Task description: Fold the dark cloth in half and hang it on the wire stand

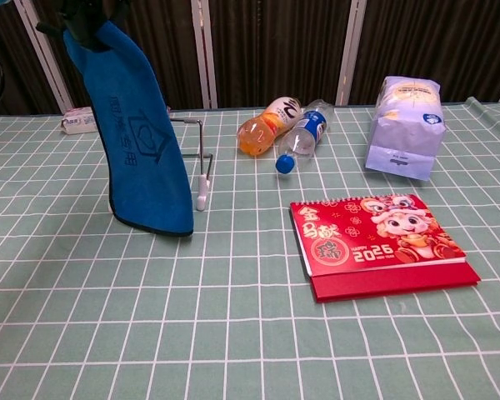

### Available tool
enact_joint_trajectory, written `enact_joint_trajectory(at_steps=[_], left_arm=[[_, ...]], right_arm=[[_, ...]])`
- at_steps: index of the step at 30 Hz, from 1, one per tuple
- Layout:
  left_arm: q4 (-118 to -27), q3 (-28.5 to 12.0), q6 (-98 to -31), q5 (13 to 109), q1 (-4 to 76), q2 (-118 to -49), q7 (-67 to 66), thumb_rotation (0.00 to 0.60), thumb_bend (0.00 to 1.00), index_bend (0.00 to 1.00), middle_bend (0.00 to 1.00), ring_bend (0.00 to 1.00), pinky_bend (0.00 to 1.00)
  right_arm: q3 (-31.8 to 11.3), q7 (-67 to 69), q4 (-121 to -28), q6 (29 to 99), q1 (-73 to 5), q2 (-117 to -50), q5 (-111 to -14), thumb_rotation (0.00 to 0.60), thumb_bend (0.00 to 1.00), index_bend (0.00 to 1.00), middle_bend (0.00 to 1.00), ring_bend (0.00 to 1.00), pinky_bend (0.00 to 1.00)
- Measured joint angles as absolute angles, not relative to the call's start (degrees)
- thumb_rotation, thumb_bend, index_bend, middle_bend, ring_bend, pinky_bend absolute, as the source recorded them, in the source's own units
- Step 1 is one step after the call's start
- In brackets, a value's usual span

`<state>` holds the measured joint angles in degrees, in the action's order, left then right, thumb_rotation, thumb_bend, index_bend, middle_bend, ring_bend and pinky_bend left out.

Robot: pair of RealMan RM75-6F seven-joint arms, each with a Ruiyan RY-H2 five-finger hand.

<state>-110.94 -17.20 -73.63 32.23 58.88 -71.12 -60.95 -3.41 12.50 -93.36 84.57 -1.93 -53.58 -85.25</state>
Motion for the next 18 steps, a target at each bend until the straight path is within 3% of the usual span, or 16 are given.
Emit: enact_joint_trajectory(at_steps=[6,18], left_arm=[[-107.8,-18.3,-73.3,27.1,62.9,-72.2,-65.0,0.600,0.68,0.87,0.99,0.95,1.00],[-99.9,-16.8,-71.4,25.5,67.4,-73.9,-69.4,0.600,0.68,0.87,0.99,0.95,1.00]], right_arm=[[-3.5,12.1,-93.5,84.4,-2.0,-53.7,-85.0,0.600,0.00,0.04,0.00,0.00,0.00],[-3.7,11.6,-93.4,83.5,-2.3,-53.9,-84.1,0.600,0.00,0.05,0.00,0.00,0.00]])
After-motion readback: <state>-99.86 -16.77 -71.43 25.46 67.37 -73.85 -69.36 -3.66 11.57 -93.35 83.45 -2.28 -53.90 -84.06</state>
